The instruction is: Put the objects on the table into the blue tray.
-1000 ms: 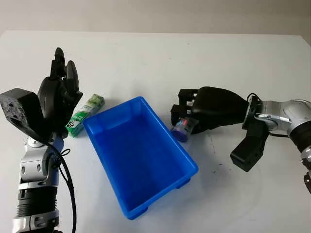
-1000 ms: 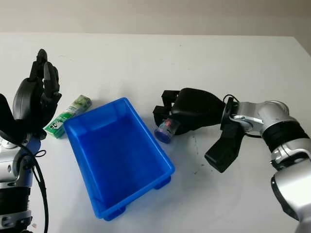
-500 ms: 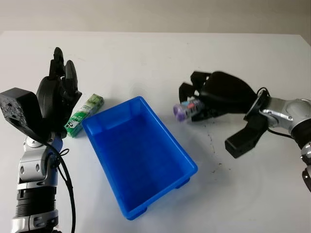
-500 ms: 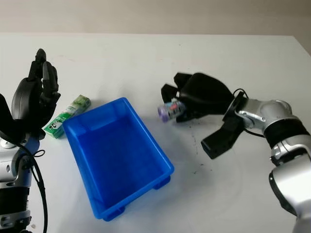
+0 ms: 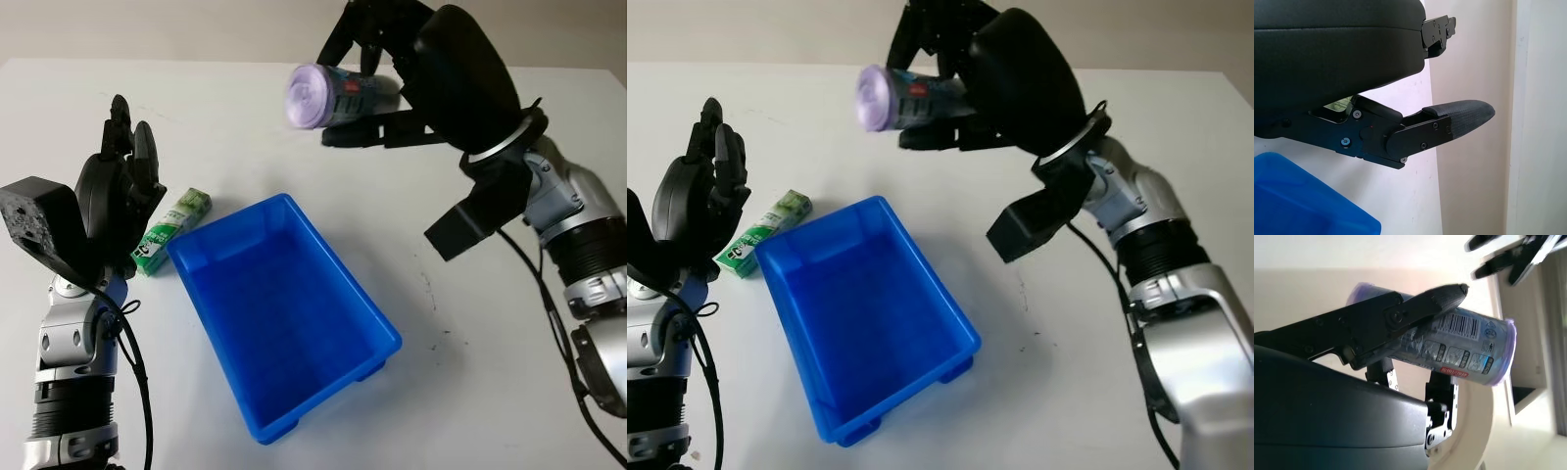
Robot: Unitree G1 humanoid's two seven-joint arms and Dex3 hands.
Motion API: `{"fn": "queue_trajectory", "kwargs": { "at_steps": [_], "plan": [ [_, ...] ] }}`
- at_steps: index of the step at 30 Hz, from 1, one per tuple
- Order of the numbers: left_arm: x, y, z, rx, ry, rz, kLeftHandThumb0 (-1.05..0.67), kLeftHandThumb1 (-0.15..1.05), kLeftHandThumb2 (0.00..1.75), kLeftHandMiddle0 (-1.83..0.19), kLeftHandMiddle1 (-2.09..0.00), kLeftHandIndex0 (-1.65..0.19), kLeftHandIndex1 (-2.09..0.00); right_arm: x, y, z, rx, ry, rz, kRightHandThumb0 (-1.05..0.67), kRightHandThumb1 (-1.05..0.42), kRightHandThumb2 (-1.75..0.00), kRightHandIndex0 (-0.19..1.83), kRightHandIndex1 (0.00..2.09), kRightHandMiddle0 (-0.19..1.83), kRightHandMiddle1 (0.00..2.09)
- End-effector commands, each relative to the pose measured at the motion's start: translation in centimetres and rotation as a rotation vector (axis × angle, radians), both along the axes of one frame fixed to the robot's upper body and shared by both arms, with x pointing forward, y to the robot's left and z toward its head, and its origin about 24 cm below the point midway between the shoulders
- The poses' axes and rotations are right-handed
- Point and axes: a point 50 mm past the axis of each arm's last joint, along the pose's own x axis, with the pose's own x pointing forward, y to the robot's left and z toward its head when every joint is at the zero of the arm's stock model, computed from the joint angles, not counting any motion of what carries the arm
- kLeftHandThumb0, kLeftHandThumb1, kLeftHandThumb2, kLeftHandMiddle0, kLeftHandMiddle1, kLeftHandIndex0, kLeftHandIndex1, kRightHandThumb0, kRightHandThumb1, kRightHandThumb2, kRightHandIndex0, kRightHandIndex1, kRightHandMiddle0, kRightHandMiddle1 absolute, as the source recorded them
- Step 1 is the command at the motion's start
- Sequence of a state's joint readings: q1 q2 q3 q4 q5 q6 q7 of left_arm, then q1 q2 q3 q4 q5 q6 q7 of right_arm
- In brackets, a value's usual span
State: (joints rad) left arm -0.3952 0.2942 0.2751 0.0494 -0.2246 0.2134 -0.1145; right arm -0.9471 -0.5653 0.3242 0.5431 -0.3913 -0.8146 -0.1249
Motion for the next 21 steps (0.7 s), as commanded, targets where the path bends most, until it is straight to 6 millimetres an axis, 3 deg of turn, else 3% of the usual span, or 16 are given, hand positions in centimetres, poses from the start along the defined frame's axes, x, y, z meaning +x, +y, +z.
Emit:
{"fn": "queue_trajectory", "kwargs": {
  "at_steps": [1,5,7,8,11,12,15,16,18,21],
  "plan": [
    [0.1,-0.3,0.4,0.001,-0.015,-0.004,-0.75,1.05,0.7,0.19,0.0,0.19,0.0,-0.7,0.6,-0.2,0.021,0.063,0.054,-0.45,-1.05,-0.12,1.04,2.09,0.87,2.09],
    [0.0,-0.3,0.3,0.003,-0.015,0.0,-0.75,1.05,0.69,0.19,0.0,0.19,0.0,-1.6,2.0,-1.1,-0.031,0.215,0.146,-0.47,-1.05,-0.12,1.03,2.09,0.86,2.09],
    [0.0,-0.3,0.3,0.01,-0.016,0.001,-0.75,1.05,0.7,0.19,0.0,0.19,0.0,-1.9,2.5,-1.6,-0.108,0.287,0.173,-0.49,-1.05,-0.13,0.93,2.09,0.78,2.09],
    [0.0,-0.3,0.3,0.013,-0.017,0.004,-0.75,1.05,0.7,0.19,0.0,0.19,0.0,-2.1,2.6,-1.8,-0.16,0.322,0.175,-0.51,-1.05,-0.13,0.84,2.09,0.71,2.09],
    [0.0,-0.3,0.3,0.01,-0.02,0.005,-0.75,1.05,0.7,0.19,0.0,0.19,0.0,-2.3,2.7,-2.3,-0.353,0.426,0.157,-0.58,-1.05,-0.11,0.28,2.01,0.24,2.02],
    [-0.1,-0.3,0.3,0.011,-0.02,0.006,-0.75,1.05,0.7,0.19,0.0,0.19,0.0,-2.4,2.6,-2.5,-0.42,0.447,0.148,-0.62,-1.05,-0.1,0.08,1.63,0.06,1.67],
    [-0.1,-0.3,0.3,0.018,-0.019,0.009,-0.75,1.05,0.7,0.19,0.0,0.19,0.0,-2.4,2.3,-2.7,-0.565,0.53,0.12,-0.73,-1.05,-0.08,-0.11,0.43,-0.11,0.52],
    [-0.1,-0.3,0.3,0.017,-0.019,0.008,-0.75,1.05,0.7,0.19,0.0,0.19,0.0,-2.5,2.2,-2.7,-0.596,0.544,0.114,-0.75,-1.05,-0.07,-0.15,0.22,-0.15,0.3],
    [0.0,-0.3,0.3,0.013,-0.019,0.011,-0.75,1.05,0.7,0.19,0.0,0.19,0.0,-2.5,2.0,-2.7,-0.624,0.539,0.104,-0.8,-1.05,-0.13,-0.18,0.05,-0.18,0.06],
    [0.1,-0.4,0.3,0.01,-0.02,0.012,-0.75,1.05,0.7,0.19,0.0,0.19,0.0,-2.5,1.7,-2.4,-0.593,0.495,0.081,-0.81,-1.05,-0.19,-0.19,0.0,-0.19,0.01]
  ]
}}
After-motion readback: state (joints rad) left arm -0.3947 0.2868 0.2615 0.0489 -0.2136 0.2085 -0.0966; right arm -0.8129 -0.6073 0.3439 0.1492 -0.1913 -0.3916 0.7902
